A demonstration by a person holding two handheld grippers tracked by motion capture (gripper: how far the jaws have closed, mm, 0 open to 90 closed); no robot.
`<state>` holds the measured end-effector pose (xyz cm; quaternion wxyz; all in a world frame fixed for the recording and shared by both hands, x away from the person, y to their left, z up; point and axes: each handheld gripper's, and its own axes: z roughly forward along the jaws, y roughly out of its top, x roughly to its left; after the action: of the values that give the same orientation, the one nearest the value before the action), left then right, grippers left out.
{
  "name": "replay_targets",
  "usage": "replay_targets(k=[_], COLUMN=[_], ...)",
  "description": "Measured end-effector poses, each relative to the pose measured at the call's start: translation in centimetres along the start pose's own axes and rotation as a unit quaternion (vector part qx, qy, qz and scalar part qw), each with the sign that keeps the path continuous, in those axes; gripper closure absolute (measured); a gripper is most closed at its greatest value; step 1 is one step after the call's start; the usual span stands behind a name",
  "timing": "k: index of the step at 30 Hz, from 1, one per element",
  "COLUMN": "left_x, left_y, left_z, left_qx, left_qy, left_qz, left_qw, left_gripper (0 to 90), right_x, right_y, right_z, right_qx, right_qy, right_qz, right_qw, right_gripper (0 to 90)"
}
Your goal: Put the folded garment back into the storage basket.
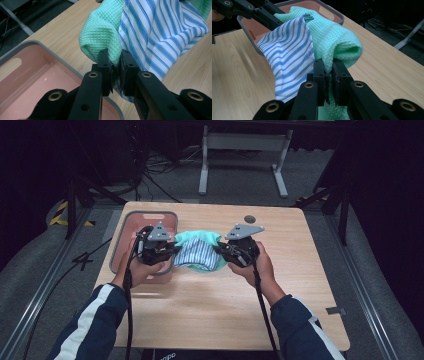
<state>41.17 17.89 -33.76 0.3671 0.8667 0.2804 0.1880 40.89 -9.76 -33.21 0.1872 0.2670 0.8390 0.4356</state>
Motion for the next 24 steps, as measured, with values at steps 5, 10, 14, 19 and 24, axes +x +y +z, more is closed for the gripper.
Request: replay_targets(k=[5, 10, 14, 19, 24], left_x=[0.7, 1.1, 1.7, 2.4, 3.2], left_y=[-0.6, -0.9, -1.6, -2.4, -3.1], left_z=[-0.4, -0.9, -1.3, -1.7, -2.2], left_qx=[-0.003, -0.003, -0.001, 0.000, 0.003], left_qy=[0.013, 0.023, 0.028, 0.038, 0.048], left_qz=[-0.008, -0.010, -0.019, -0.026, -0.035], left_qw=[0.9999, 0.9997, 0.9994, 0.9989, 0.9982], left_gripper=[80.8, 80.8, 80.8, 80.8, 80.8], right_x=[0.5, 0.8, 1.1, 1.8, 2.5], right_y=[0.6, 1.1, 1.6, 2.4, 3.2], right_z=[1.1, 2.0, 2.8, 3.9, 5.2], right_qx=[0.002, 0.001, 0.002, 0.001, 0.006], right_qy=[0.008, 0.012, 0.018, 0.025, 0.033], right_qz=[-0.001, -0.004, -0.009, -0.015, -0.023], right_qw=[1.0000, 0.9999, 0.9998, 0.9996, 0.9992], right_gripper=[82.8, 82.9, 82.9, 82.9, 82.9])
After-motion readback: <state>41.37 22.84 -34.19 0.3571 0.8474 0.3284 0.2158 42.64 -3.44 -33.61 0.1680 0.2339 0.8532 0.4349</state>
